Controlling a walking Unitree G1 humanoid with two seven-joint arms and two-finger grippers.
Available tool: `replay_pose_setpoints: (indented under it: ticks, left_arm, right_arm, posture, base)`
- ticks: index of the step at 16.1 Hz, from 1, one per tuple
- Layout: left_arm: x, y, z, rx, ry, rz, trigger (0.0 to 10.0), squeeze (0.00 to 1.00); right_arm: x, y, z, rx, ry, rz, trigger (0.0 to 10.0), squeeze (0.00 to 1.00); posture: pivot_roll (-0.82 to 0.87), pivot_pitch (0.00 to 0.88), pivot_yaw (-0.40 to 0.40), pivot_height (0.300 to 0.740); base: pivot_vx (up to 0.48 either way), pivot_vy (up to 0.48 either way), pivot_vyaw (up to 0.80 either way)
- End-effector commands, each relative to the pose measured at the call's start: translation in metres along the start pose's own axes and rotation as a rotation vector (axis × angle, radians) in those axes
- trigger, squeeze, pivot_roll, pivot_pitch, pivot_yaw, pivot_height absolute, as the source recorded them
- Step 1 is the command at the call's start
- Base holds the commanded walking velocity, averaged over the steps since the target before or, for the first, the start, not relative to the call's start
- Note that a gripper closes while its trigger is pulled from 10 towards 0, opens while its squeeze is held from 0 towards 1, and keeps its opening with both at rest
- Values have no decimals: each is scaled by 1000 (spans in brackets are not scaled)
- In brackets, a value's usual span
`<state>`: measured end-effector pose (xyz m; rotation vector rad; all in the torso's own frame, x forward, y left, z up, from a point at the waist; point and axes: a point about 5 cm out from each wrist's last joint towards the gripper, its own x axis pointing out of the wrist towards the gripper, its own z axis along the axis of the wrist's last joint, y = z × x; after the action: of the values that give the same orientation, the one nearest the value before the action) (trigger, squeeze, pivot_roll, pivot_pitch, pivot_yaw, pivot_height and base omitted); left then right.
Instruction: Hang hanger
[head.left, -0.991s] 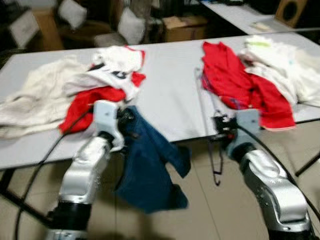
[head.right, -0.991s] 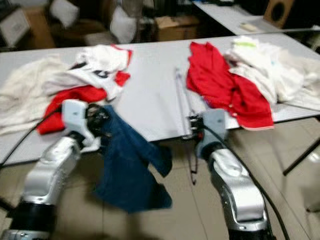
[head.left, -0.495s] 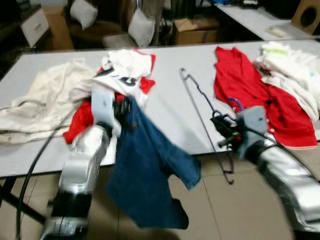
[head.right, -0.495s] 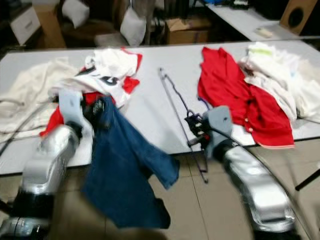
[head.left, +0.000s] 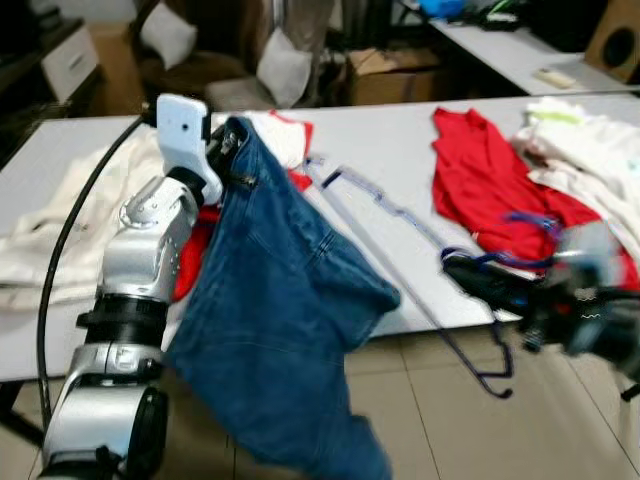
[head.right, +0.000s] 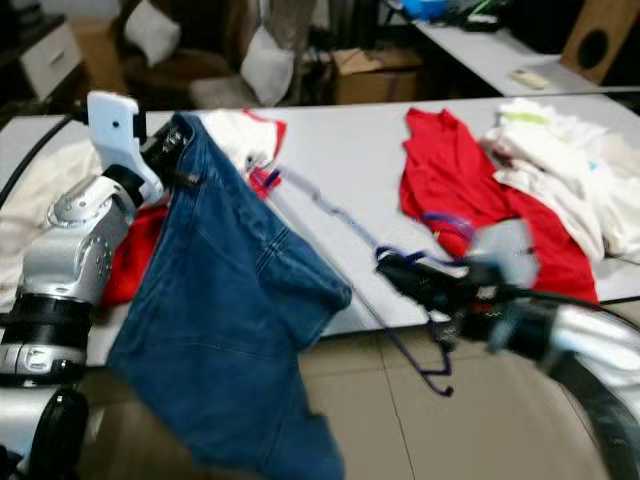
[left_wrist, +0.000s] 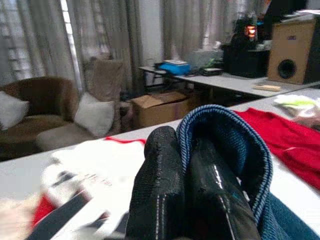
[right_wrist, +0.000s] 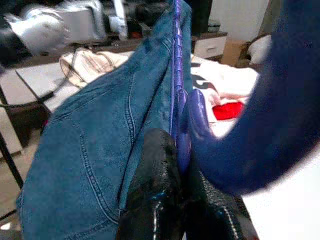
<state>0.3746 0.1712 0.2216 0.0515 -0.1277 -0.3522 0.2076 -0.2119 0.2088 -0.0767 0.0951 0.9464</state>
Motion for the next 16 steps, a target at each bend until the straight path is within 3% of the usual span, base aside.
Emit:
replay_pose_setpoints:
  ticks: [1,5,9,13,14,16]
  left_arm:
    - [12,-6,22,37,-68,-47,10000,0]
    - [25,-6,46,3,-146,-84,10000,0]
    - [33,-27,77,0,-243,-220,10000,0]
    - [31,-41,97,-9,-299,-320,10000,0]
    - [27,-52,101,18,-304,-401,10000,0]
    - [25,-59,105,35,-300,-440,10000,0]
  right_arm:
    - [-8,2,6,6,-10,22,10000,0]
    - [-8,14,3,44,4,97,10000,0]
    - [-3,17,-7,58,92,124,10000,0]
    - [6,13,-12,33,125,105,10000,0]
    - [10,10,-10,13,124,99,10000,0]
    - [15,5,-10,-18,138,87,10000,0]
  posture:
    - [-72,0,37,740]
    - [-77,0,44,740]
    - [-69,0,36,740]
    - [-64,0,29,740]
    - [-63,0,28,740]
    - [-63,0,28,740]
  base:
    - [345,0,0]
    - [344,0,0]
    - [342,0,0]
    - [328,0,0]
    - [0,0,0]
    - [0,0,0]
